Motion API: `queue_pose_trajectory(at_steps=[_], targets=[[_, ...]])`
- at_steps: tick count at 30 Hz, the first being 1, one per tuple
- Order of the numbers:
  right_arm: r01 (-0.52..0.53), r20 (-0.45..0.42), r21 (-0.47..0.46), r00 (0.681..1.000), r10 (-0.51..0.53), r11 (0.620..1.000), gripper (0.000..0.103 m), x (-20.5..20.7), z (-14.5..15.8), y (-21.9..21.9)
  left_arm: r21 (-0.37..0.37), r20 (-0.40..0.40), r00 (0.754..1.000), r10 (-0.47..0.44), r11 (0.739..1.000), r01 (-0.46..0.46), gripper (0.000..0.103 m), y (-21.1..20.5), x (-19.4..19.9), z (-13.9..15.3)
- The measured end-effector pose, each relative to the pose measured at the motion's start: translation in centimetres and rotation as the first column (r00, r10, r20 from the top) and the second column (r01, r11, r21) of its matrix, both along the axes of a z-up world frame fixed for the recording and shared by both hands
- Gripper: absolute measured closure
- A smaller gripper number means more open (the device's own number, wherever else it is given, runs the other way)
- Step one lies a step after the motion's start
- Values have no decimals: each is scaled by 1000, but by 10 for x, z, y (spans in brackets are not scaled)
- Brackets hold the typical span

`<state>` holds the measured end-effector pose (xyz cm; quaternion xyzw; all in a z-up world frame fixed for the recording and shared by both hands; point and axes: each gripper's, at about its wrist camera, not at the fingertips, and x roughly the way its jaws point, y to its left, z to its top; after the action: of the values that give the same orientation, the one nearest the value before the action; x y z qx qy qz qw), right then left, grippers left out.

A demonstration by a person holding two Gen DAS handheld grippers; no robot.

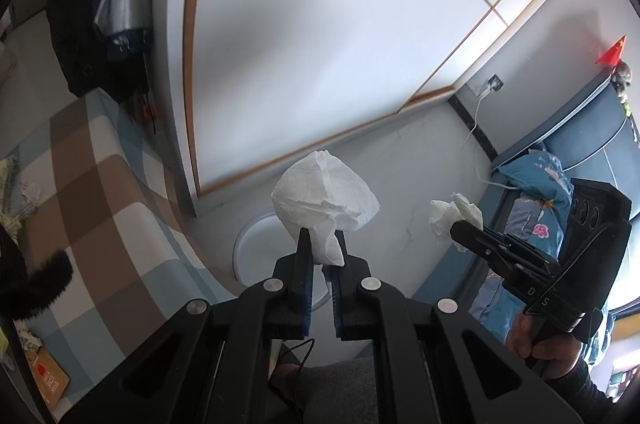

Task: Collect trash
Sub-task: 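Lift the white tissue with the left gripper and carry it over the bin, then open the left gripper to drop the tissue into the white bin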

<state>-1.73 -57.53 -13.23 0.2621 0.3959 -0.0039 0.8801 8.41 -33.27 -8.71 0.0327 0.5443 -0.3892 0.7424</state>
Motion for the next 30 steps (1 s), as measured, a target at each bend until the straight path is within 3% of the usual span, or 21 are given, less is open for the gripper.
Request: queue_pose_trajectory(at_steps=[5,12,15,21,25,30], targets=[[10,-110,67,994,-2,998,84,20,-62,-10,78,-183,983,0,997,14,99,-25,22,-61],[3,-248,148,968,34,989,82,40,-139,-5,144,-309,951,12,989,34,99,-51,42,-109],[1,-298,189,953,56,982,82,55,-166,4,168,-338,941,11,985,48,99,-61,43,-114],[-13,-330,211,940,84,977,79,67,-186,10,203,-371,928,13,977,67,99,-74,49,-123],[-16,-341,211,936,89,977,60,65,-199,6,217,-385,923,9,973,81,99,-80,48,-126],[-31,-348,221,931,109,975,59,56,-203,2,229,-408,913,13,969,89,99,-86,49,-135]])
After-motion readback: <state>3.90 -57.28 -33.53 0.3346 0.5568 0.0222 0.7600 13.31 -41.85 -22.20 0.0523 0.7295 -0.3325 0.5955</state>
